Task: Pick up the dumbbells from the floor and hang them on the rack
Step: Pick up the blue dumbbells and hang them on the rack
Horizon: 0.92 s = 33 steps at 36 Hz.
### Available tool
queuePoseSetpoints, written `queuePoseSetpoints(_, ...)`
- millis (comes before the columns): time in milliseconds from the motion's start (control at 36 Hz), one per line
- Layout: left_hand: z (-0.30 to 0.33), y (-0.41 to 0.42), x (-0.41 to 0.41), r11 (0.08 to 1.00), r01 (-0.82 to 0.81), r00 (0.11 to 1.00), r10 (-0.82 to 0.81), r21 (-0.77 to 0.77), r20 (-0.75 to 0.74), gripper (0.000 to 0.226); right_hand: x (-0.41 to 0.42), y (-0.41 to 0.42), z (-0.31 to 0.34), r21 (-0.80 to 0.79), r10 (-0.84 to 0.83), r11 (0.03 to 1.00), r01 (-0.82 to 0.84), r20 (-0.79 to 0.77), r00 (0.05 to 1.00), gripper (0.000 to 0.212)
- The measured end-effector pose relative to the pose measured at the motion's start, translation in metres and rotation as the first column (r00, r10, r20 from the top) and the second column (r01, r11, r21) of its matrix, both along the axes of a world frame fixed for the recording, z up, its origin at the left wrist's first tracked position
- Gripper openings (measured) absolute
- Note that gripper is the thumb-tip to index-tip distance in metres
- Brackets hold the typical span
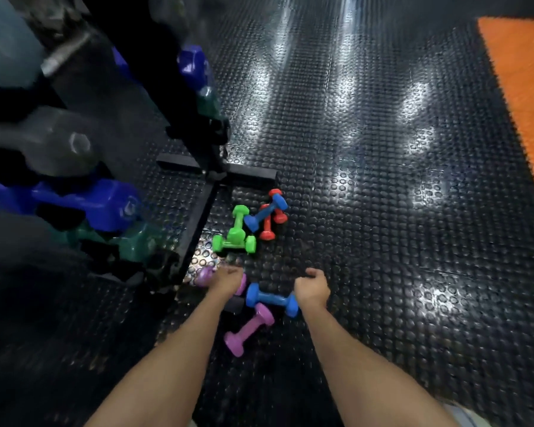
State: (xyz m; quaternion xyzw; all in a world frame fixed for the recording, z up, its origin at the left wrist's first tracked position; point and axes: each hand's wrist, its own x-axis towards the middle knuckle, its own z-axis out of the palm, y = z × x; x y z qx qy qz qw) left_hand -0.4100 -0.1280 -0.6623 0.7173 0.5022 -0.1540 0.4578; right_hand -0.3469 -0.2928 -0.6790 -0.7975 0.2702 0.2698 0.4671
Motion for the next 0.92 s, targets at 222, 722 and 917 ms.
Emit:
queuePoseSetpoints(222,-0.143,-0.001,0.017,0.998,0.033,0.996,-0.029,-0.049,0.084,0.010,0.002,0.003,-0.134,-0.081,-0.014,0.997,0.010,-0.058,0.998,0.063)
queuePoseSetpoints(722,-0.223,-0.040,0.032,0.834,0.497,0.835,-0.384,0.240,-0.395,0.056,-0.020,0.027,-0.225,-0.235,-0.015,0.972,-0.028,-0.179,0.984,0.079)
queuePoseSetpoints(917,-0.241,-0.042,0.030,0.820,0.400,0.892,-0.247,0.408,-0.378,0.038,-0.020,0.029,-0.229,-0.213,-0.091,0.976,0.043,-0.224,0.970,0.077)
